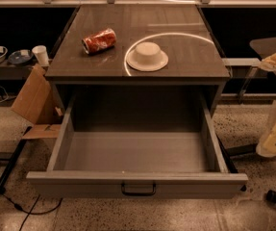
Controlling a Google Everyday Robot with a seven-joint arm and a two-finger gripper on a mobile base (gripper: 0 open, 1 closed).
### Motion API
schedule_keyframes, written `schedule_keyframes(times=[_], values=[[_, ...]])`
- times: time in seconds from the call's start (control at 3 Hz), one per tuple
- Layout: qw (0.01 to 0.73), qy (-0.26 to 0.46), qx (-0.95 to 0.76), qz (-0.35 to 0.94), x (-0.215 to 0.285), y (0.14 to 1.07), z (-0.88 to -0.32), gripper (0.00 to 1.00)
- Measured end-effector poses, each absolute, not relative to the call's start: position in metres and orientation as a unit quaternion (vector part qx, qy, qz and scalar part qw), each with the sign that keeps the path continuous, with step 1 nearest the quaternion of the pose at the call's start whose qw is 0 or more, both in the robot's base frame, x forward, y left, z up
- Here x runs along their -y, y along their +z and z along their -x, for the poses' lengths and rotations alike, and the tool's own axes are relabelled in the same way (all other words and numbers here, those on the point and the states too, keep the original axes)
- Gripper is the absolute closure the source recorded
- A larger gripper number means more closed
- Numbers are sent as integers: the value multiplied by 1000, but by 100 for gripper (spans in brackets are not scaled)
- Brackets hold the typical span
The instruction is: Close top drawer
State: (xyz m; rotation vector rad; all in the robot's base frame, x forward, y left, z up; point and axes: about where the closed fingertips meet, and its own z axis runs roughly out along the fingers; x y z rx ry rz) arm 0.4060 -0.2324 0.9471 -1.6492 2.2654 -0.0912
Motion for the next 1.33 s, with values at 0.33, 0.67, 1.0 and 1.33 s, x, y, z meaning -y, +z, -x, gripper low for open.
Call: schedule_keyframes(times=[0.33,0.67,1.0,1.33], values=[[175,-16,-814,554,254,915,-402,0],[194,10,-827,527,277,875,-405,0],[216,43,-838,499,295,831,-414,0],[225,67,-838,492,304,796,-419,0]])
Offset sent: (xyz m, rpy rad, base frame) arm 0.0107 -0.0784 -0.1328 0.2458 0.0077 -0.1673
